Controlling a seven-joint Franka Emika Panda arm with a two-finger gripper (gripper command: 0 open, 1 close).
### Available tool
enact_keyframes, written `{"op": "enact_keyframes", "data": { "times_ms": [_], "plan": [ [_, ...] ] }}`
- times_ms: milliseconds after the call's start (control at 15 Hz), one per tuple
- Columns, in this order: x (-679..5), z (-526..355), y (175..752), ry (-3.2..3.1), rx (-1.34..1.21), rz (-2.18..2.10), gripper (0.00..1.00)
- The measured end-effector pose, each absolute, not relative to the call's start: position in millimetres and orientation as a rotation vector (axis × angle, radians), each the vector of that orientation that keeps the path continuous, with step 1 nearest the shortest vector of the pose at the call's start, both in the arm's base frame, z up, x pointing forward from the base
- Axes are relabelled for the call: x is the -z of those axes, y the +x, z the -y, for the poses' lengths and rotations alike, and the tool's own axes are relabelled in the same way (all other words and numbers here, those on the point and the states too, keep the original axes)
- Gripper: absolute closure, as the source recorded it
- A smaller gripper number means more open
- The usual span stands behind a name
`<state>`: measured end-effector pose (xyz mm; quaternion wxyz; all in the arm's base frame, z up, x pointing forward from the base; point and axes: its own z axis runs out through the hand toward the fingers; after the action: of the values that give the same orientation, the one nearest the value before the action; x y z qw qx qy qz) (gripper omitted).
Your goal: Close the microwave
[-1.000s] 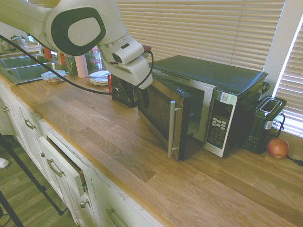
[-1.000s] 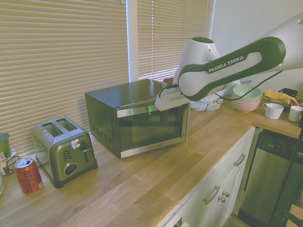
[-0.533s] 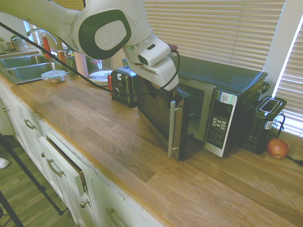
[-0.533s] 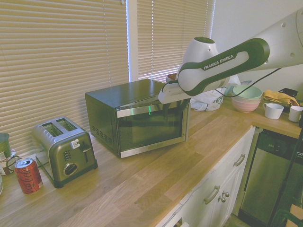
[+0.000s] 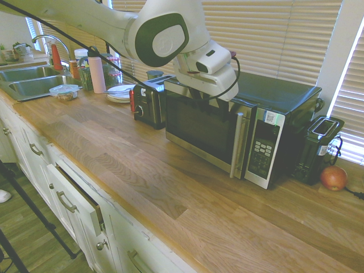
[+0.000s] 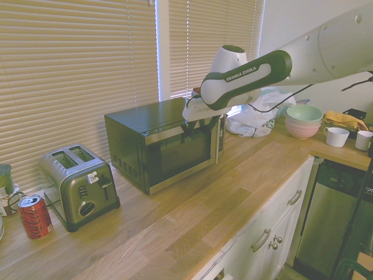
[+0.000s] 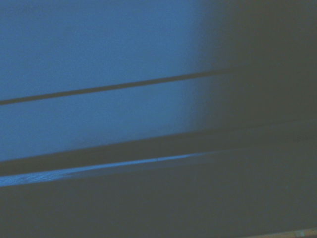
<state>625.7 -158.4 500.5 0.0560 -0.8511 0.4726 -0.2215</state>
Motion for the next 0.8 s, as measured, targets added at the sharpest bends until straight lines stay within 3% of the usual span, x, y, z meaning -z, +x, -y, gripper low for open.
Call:
{"op": "enact_keyframes", "data": {
  "times_ms": [467,800],
  "plan": [
    [-497.7,145.9,641.4,-2.617,0.613,-1.397,0.00],
    [-492.1,84.8,579.9,-2.654,0.475,-1.320,0.00]
  ]
}}
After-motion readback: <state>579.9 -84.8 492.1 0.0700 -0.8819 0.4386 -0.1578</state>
